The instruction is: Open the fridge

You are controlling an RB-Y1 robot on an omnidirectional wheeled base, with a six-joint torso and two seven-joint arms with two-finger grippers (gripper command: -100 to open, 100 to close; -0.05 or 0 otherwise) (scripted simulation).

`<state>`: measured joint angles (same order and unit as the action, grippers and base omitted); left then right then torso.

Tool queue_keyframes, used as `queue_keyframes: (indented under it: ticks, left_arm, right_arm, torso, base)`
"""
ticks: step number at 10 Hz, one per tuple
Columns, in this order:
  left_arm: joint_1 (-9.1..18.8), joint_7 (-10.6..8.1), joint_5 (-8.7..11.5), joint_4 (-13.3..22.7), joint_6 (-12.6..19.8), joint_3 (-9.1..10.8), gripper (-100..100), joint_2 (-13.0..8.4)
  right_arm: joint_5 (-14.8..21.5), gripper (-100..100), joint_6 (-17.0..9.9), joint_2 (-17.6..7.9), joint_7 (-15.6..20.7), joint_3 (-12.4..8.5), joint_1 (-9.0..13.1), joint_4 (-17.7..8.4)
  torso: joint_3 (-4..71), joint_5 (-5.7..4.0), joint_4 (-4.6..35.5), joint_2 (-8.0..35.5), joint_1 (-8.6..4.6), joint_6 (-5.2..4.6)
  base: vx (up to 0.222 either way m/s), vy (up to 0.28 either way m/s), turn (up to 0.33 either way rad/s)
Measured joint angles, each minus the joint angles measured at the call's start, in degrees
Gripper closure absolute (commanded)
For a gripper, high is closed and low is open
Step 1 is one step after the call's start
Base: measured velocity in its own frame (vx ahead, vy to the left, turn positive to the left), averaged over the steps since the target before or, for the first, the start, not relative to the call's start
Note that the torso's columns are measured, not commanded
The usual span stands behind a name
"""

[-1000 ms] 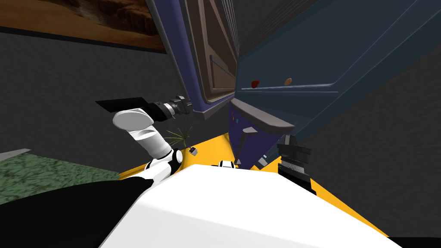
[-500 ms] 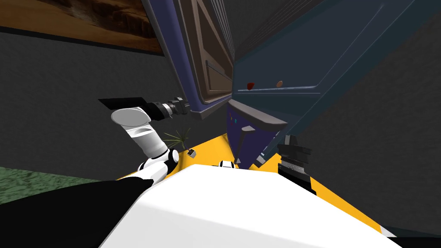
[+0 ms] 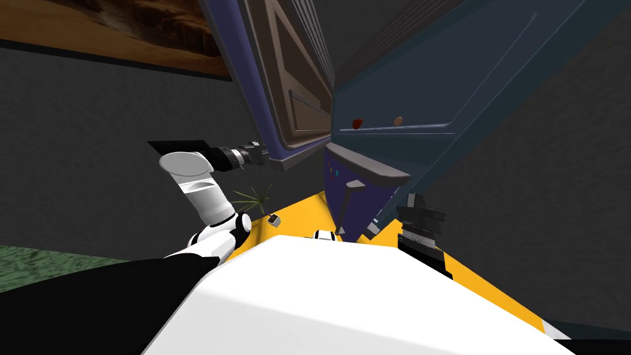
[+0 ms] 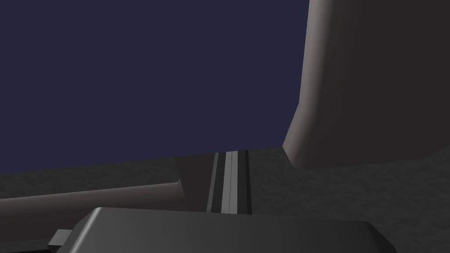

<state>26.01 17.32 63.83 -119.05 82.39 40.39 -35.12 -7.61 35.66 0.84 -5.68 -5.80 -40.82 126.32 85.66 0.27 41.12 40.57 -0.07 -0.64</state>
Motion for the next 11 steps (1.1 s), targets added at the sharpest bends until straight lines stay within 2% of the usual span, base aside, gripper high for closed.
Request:
queue_keyframes:
  ticks: [2, 3, 5, 6, 9, 11]
  left_arm:
    - [-0.64, -0.30, 0.06, 1.55, 0.39, 0.03, 100, 0.35]
    - [-0.04, -0.09, -0.06, 3.01, 0.27, -0.26, 100, 0.02]
    - [0.12, 2.67, -0.44, 6.60, -1.17, 2.30, 100, -1.56]
    - [0.95, 4.18, -0.79, 9.83, -1.68, 3.66, 100, -3.42]
    - [0.50, 7.54, -1.62, 14.26, -3.95, 7.76, 100, -5.05]
    - [0.42, 10.06, -1.94, 17.07, -5.01, 10.75, 100, -6.83]
  right_arm:
    - [0.00, 0, 0.00, 0.00, 0.00, 0.00, 0.00, 0.00]
    - [0.00, 0, 0.00, -0.01, 0.00, 0.00, -0.01, 0.00]
    - [0.00, 0, -0.01, -0.03, 0.00, -0.02, 0.02, -0.01]
    - [0.00, 0, -0.01, -0.04, 0.00, -0.02, 0.02, -0.01]
    - [0.00, 0, -0.01, -0.03, 0.00, -0.02, 0.01, -0.01]
    - [0.00, 0, -0.01, -0.03, 0.00, -0.02, 0.01, -0.01]
  torso:
    - [0.00, -0.05, 0.16, 0.06, 0.07, 0.04]
    - [-0.11, -0.07, 0.22, 0.20, 0.02, 0.09]
    - [-0.85, -0.10, 0.92, 1.38, 0.49, 0.32]
    - [-0.85, -0.39, 1.21, 1.50, 0.27, 0.36]
    - [-1.14, -0.37, 1.16, 1.77, -0.32, 0.56]
    - [-1.12, -0.48, 1.33, 1.78, -0.18, 0.64]
  base:
    - [0.004, -0.001, -0.011]
    - [-0.081, 0.153, -0.356]
    - [-0.108, 0.234, -0.435]
    - [-0.092, 0.247, -0.411]
    - [-0.135, 0.230, -0.410]
    - [-0.083, 0.127, -0.308]
